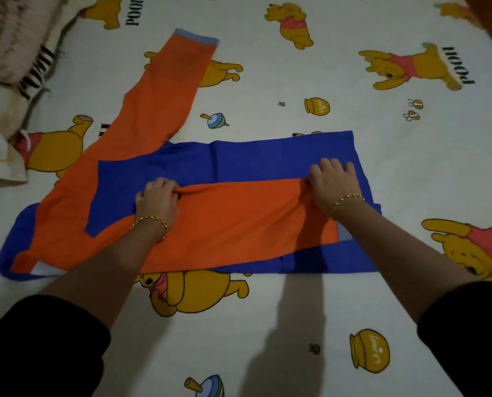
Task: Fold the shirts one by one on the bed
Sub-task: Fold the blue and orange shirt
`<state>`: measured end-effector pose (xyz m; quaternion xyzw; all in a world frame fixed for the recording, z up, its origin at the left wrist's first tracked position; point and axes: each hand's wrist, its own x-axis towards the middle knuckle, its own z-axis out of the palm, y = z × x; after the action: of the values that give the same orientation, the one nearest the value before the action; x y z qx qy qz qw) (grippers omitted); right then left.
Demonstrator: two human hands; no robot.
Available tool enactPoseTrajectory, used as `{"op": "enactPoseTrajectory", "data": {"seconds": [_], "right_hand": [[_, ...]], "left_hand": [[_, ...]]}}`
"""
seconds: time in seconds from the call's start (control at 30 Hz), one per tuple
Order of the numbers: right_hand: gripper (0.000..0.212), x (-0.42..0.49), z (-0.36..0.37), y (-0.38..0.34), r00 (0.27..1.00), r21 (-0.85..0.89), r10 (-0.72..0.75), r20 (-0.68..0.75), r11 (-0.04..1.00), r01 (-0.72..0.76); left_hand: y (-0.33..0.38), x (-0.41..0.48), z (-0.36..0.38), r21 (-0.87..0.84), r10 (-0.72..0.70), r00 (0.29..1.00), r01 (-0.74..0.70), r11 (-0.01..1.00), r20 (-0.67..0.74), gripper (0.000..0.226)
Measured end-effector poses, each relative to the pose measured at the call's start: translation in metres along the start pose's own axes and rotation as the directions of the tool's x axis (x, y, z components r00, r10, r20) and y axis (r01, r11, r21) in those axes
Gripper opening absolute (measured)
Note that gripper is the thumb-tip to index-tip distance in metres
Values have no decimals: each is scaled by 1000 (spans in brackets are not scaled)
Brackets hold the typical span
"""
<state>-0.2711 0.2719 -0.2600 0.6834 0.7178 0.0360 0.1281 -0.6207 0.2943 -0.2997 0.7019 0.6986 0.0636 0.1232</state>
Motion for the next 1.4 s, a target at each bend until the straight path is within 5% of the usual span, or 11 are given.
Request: {"op": "enactPoseTrajectory", "data": {"seconds": [0.2,0.37,0.47,0.8,1.0,1.2,1.4], "right_hand": [[51,-37,32,-15,1000,242,-18,23,970,12],[77,-102,43,-48,975,375,-216,-42,902,216],[85,-111,54,-54,986,291,-168,22,944,154],[61,-111,57,-22,992,228,37,117,972,-63],[79,-159,65,-18,962,281,-231,145,942,184],[66,-147,76,-33,986,263,-66,154,964,23],[59,-160,82,-34,982,235,-63,179,972,19]], "left_hand": [[10,-16,2,-60,34,996,-39,997,-80,52],[14,-75,15,113,456,889,-458,882,44,61],[-1,-103,23,227,583,780,-624,747,228,78],[-11,-108,28,304,417,872,-483,821,257,98],[-15,-107,20,330,331,897,-419,846,292,106],[-47,-104,25,397,319,920,-386,833,226,113],[-52,-130,36,345,311,922,-377,859,231,103]]}}
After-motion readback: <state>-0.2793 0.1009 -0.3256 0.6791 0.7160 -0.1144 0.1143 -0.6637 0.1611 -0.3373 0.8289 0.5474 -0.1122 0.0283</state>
